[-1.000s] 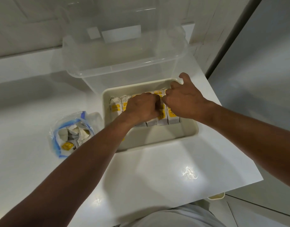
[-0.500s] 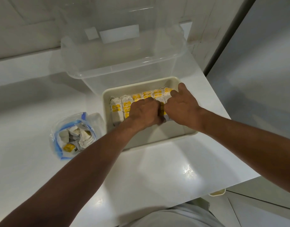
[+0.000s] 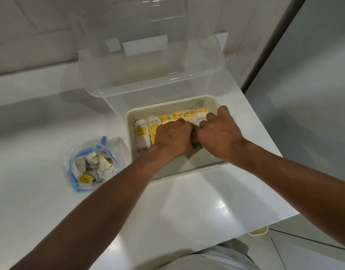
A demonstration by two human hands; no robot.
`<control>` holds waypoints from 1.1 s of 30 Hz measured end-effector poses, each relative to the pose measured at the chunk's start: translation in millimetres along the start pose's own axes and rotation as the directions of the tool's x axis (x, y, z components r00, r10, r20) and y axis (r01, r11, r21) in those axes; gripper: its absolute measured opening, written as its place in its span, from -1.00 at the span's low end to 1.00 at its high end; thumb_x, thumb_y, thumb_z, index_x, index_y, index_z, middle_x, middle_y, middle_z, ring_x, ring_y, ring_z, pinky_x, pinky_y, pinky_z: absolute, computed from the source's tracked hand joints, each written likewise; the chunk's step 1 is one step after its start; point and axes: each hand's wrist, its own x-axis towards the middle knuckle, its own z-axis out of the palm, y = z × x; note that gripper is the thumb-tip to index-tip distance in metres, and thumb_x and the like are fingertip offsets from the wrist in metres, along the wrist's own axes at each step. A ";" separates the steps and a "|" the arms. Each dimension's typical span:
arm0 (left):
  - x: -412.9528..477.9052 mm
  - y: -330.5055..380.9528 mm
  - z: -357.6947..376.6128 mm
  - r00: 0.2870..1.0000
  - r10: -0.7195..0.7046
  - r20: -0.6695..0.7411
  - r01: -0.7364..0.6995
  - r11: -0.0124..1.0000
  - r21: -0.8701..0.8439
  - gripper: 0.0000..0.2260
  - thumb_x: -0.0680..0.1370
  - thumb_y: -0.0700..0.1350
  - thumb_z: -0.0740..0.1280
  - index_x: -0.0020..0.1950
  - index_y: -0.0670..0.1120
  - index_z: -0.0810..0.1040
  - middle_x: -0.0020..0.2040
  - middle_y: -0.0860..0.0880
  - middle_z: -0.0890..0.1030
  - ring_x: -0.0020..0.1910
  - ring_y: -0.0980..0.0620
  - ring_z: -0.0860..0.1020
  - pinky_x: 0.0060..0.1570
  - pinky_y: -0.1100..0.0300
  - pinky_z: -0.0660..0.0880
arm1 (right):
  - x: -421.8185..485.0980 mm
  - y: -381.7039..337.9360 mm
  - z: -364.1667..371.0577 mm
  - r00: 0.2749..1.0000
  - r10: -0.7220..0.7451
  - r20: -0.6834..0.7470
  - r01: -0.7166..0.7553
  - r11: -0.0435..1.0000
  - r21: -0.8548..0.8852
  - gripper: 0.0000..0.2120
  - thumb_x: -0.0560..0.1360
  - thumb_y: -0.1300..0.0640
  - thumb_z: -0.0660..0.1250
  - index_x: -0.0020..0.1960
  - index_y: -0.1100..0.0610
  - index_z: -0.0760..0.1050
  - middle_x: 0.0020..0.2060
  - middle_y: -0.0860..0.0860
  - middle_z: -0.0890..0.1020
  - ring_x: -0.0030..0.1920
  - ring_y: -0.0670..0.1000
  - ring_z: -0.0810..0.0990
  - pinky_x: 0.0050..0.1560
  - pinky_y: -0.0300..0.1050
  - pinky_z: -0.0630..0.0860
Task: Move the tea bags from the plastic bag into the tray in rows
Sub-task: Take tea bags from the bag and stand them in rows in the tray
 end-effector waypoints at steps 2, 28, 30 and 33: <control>-7.0 -7.7 -9.5 1.000 -0.009 -0.003 0.009 0.999 -0.041 -0.63 0.44 0.34 0.34 0.04 0.10 0.56 0.08 0.04 0.58 0.10 -0.06 0.57 -0.14 0.13 0.35 | 0.0 -1.7 -2.7 0.995 0.066 -0.076 -0.061 0.996 0.063 -0.92 0.43 0.11 0.33 -0.12 -0.06 0.48 -0.25 -0.08 0.58 -0.09 0.06 0.54 0.04 0.08 0.19; -181.6 -180.6 -47.6 0.966 -0.211 -0.149 0.126 0.890 -0.439 -0.94 0.49 0.05 0.44 -0.10 0.20 0.58 -0.09 0.20 0.56 -0.06 0.14 0.51 -0.13 0.17 0.44 | -15.9 -114.3 -93.6 0.969 0.232 -0.082 -0.019 0.402 0.916 -0.86 0.47 -0.09 0.43 0.01 -0.12 0.57 -0.09 -0.23 0.61 -0.08 -0.16 0.59 -0.02 -0.01 0.55; -188.1 -187.2 -44.5 0.970 -0.197 -0.145 0.127 0.913 -0.388 -0.94 0.50 0.09 0.42 -0.06 0.20 0.58 -0.04 0.26 0.56 -0.02 0.15 0.51 -0.13 0.20 0.42 | -12.8 -133.2 -104.1 0.966 0.234 -0.111 -0.008 0.456 0.890 -0.82 0.46 -0.12 0.43 0.04 -0.15 0.56 -0.09 -0.21 0.59 -0.12 -0.17 0.58 -0.07 -0.03 0.57; -196.1 -200.9 -36.3 0.969 -0.197 -0.147 0.158 0.957 -0.241 -0.89 0.52 0.13 0.37 0.02 0.18 0.58 0.01 0.21 0.59 0.01 0.10 0.52 -0.17 0.21 0.43 | -4.5 -164.5 -118.2 0.973 0.207 -0.099 -0.008 0.464 0.886 -0.81 0.47 -0.14 0.39 0.06 -0.17 0.53 -0.05 -0.23 0.58 -0.14 -0.20 0.57 -0.12 -0.13 0.55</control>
